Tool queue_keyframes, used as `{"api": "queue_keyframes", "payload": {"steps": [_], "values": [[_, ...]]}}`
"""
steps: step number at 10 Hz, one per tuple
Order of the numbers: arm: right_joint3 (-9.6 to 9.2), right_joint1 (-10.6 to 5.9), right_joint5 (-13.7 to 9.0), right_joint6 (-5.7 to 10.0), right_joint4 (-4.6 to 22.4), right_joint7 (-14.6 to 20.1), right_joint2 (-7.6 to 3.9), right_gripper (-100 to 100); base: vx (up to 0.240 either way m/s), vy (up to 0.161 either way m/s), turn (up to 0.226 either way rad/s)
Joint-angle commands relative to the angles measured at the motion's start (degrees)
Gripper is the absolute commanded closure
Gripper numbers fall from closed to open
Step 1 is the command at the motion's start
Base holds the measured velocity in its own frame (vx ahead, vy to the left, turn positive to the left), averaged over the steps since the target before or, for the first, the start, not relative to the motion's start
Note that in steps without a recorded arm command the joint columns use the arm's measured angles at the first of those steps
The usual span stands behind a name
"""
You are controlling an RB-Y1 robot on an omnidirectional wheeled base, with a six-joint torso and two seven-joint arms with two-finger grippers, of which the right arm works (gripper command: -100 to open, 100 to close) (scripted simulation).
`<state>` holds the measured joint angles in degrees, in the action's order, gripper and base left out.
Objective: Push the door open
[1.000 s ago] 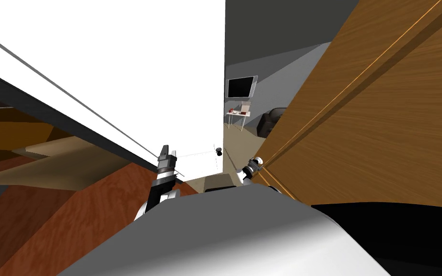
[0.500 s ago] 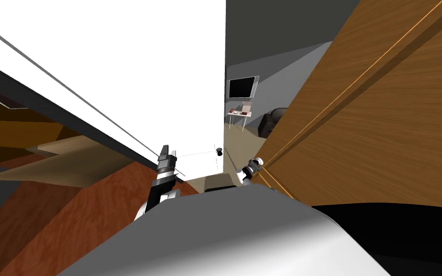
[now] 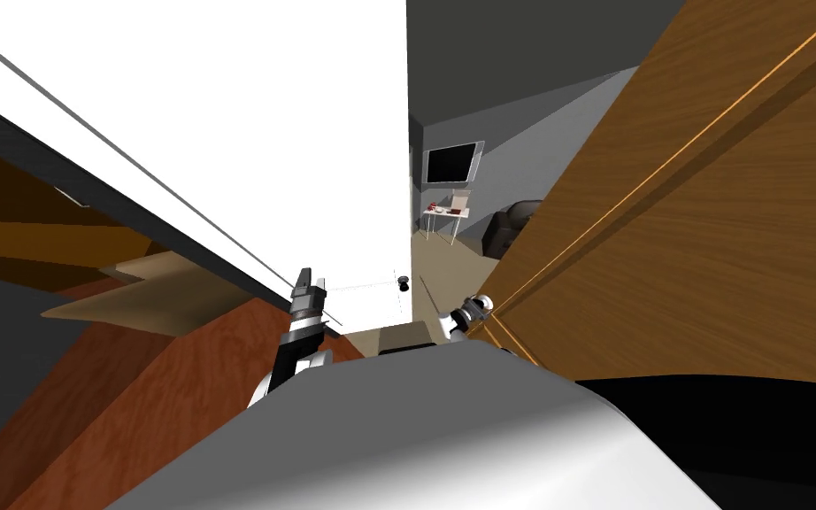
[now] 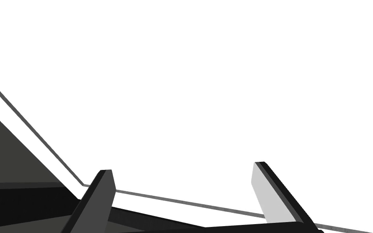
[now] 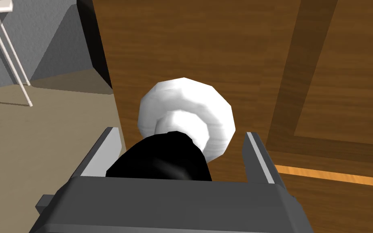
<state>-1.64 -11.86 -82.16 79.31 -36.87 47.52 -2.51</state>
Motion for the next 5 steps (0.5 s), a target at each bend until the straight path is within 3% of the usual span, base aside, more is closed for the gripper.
{"api": "queue_keyframes", "payload": {"steps": [1,3,5], "values": [[1.10,0.72,-1.05,1.81,-0.28,-0.48,-0.40,100,0.028,-0.051,0.104],[2.58,0.69,-2.96,3.75,0.30,-0.49,-0.52,100,0.054,-0.080,0.195],[2.58,0.69,-2.96,3.75,0.30,-0.49,-0.52,100,0.022,-0.049,0.010]]}}
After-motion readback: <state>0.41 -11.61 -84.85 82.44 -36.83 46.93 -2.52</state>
